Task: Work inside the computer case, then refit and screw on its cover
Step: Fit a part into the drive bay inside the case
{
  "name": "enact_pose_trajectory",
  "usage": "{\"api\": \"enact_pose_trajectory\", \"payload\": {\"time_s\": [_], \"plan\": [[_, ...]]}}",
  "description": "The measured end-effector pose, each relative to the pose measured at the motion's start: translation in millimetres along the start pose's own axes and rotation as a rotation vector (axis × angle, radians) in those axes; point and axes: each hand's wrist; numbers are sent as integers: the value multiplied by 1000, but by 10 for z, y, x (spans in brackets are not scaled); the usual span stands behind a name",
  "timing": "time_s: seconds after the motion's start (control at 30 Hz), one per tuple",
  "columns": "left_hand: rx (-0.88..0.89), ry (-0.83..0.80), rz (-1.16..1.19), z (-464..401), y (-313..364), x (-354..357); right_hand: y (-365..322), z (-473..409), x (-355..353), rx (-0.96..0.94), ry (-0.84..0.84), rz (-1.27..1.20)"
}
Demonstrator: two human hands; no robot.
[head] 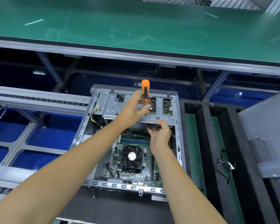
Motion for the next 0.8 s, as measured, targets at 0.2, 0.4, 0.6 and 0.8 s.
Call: {"api": "enact_pose_trajectory", "payload": {"time_s": [0.2,0.4,0.6,0.8], "plan": [[-63,24,30,-16,-18,-50,-2,-10,-1,9,-9,-8],[-71,88,38,-25,-19,-13,-5,-14,6,0,-5,7],[-103,41,94,4,-41,-5,-2,-28,4,0,-2,13],[-31,-51,15,51,-42,4,-3,-22,8,-9,-4,15]]}}
Point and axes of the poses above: each hand's wrist, its own z-axis away from the middle knuckle, its own x-axis out of the palm, y = z × x, and after that the axes turned 15 degrees about y, right-handed
